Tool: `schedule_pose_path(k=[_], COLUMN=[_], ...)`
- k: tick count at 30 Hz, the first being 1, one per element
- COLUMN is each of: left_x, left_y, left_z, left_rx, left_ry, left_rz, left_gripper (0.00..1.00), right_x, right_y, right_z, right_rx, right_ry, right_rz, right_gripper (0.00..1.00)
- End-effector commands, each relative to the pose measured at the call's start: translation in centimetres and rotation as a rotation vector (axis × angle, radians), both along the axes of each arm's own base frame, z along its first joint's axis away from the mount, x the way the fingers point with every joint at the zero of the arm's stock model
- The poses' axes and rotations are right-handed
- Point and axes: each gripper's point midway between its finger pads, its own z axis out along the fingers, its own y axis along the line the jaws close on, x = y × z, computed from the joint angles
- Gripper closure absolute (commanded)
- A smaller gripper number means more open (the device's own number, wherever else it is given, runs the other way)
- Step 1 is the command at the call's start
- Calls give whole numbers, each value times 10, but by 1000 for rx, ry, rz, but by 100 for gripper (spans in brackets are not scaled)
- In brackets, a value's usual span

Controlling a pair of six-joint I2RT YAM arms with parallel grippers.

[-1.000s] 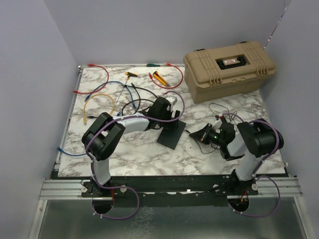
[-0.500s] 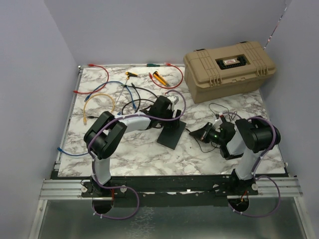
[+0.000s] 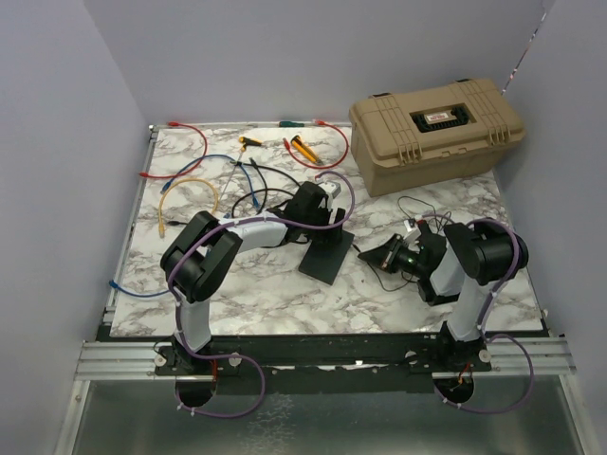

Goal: Insert the plug into the switch port
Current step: Adjust the connector at the center of the board.

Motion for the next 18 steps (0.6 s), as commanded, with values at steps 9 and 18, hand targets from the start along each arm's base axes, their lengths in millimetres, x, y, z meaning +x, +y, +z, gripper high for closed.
schedule_pose_path(k=[9, 18], left_x=[-6, -3], left_y=[14, 19], left_z=[-12, 10], left_rx=[71, 57], left_ry=[23, -32], left_rz=[-13, 7], left_gripper=[19, 19], right_x=[-12, -17], right_y=[-11, -31], right_z=[-17, -22], right_rx=[-122, -324], right_ry=[81, 200], right_rz=[2, -28], right_gripper=[98, 89])
